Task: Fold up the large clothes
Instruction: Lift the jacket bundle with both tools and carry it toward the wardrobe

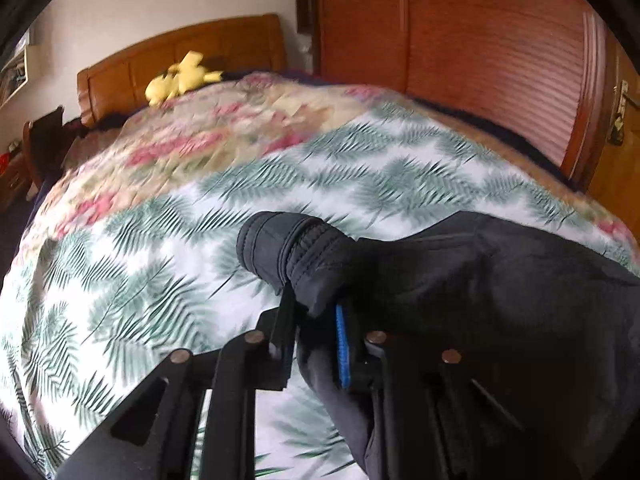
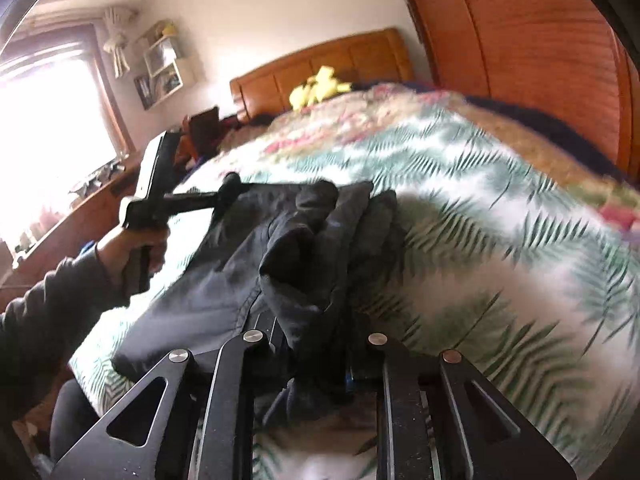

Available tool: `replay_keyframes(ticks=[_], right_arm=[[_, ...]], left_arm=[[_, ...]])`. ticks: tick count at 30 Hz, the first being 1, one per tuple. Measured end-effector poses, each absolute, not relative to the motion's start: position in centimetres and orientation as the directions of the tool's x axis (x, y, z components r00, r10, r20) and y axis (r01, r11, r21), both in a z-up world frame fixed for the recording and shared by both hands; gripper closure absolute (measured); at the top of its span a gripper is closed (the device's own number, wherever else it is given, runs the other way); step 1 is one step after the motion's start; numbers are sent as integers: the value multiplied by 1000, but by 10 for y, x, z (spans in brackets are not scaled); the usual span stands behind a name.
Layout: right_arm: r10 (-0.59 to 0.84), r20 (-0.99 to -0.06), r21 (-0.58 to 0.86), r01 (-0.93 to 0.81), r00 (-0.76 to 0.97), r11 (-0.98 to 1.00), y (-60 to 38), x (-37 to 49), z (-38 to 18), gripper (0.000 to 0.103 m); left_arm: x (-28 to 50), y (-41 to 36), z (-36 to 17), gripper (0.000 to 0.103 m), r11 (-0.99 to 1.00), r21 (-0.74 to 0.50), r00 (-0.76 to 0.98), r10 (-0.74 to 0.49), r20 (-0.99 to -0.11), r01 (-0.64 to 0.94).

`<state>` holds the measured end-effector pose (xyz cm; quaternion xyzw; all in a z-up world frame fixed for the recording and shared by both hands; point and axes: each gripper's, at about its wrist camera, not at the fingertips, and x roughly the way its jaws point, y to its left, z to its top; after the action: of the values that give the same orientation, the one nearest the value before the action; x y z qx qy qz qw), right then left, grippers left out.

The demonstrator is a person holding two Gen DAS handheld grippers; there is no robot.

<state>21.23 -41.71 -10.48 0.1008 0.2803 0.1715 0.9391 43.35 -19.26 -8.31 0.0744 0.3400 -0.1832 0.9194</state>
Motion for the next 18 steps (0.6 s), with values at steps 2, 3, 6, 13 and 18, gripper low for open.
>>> replay_keyframes(ticks=[2, 3, 6, 13, 18], right_arm=[[348, -481, 256, -251, 805, 934, -437, 216, -93, 88], [332, -476, 247, -239, 814, 939, -448, 216, -88, 88], [267, -468, 198, -195, 842, 961, -483, 213, -77, 88], [34, -438, 91, 6, 898, 996, -592, 191, -45, 89], [-151, -413, 22, 175, 898, 984, -660, 167, -29, 89]], left_arm=[[432, -223, -73, 90, 908, 10, 699, -316, -642, 419], [430, -241, -68, 90, 899, 16, 700, -329, -633, 437], [426, -301, -55, 90, 872, 16, 696, -379, -610, 489], [416, -443, -23, 90, 787, -36, 644, -529, -553, 616], [408, -509, -14, 91, 732, -63, 591, -594, -546, 678]])
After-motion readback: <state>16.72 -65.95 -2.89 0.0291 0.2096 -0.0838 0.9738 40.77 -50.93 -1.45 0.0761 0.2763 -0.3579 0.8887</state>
